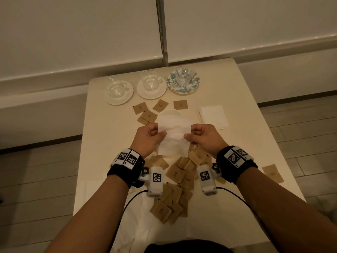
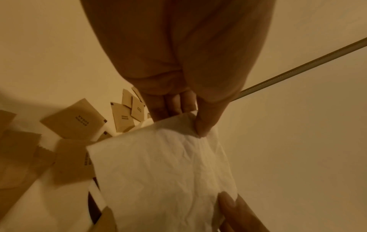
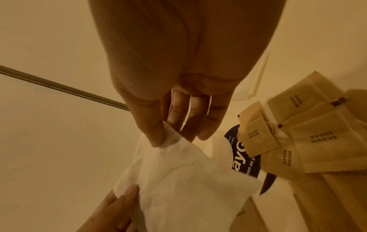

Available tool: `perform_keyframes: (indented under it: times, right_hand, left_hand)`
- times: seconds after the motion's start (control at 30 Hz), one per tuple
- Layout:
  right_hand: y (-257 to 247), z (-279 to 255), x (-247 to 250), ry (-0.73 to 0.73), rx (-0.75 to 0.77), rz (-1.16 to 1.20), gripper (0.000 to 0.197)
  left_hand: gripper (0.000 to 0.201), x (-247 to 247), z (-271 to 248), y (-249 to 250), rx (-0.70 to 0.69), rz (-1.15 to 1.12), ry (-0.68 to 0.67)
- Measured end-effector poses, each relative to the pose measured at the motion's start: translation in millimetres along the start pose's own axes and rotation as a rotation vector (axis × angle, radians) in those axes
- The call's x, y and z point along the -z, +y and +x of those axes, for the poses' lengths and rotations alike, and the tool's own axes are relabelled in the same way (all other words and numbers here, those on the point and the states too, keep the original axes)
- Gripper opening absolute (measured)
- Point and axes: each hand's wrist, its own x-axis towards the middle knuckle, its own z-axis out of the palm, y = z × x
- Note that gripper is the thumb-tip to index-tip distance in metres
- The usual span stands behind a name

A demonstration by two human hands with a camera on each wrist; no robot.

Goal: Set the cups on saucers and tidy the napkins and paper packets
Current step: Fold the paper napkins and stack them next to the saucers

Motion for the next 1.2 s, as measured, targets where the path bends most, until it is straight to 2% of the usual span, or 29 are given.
perform_keyframes:
  times: [0.23, 0.37, 0.57, 0.63, 0.7, 0.77, 0.83, 0.97, 1.1, 1.2]
  right_hand:
    - [-3.9, 3.8, 1.6, 0.036, 0.099, 0.012, 0.020]
    - [-10.8, 8.1, -0.4, 0.067, 0.083, -0.036, 0.045]
    - [-24.3, 10.3, -3.9, 0.070, 0.016, 0.109, 0.033]
    - [-24.0, 11.5, -4.0, 0.062, 0.026, 0.133, 0.020]
    - [-21.6, 11.9, -3.8, 0.040, 0.050, 0.119, 0.006]
    - [-18.1, 12.5, -4.8, 0.018, 0.067, 0.107, 0.016]
    - [-15.1, 14.1, -6.2, 0.020, 0.078, 0.106, 0.023]
    - [-12.1, 15.0, -8.5, 0.021, 0.083, 0.117, 0.021]
    - [-13.8, 14.8, -6.3, 0.031, 0.089, 0.079, 0.017]
    - [-15.5, 14.0, -5.0, 0.017, 0.095, 0.053, 0.017]
  left_hand:
    - [0.026, 1.9, -0.1, 11.8, -0.111, 0.080, 0.037]
    - [0.035, 1.8, -0.5, 22.2, -0.166, 0.097, 0.013]
    - [0.031, 4.3, 1.5, 23.3, -0.115, 0.052, -0.003]
    - [0.033, 5.5, -0.6, 24.7, -0.085, -0.002, -0.004]
    - [0.034, 5.8, -2.1, 28.7, -0.024, -0.154, -0.039]
    - [0.035, 5.2, -0.6, 31.5, 0.022, -0.236, -0.067]
    - [0.030, 3.0, 1.5, 31.1, 0.051, -0.191, -0.041]
    - [0.017, 4.6, 1.2, 22.5, -0.058, 0.074, 0.004]
    - [0.017, 7.1, 0.9, 24.3, -0.079, 0.085, -0.009]
    - [0.017, 5.5, 2.8, 27.7, -0.085, 0.162, -0.073]
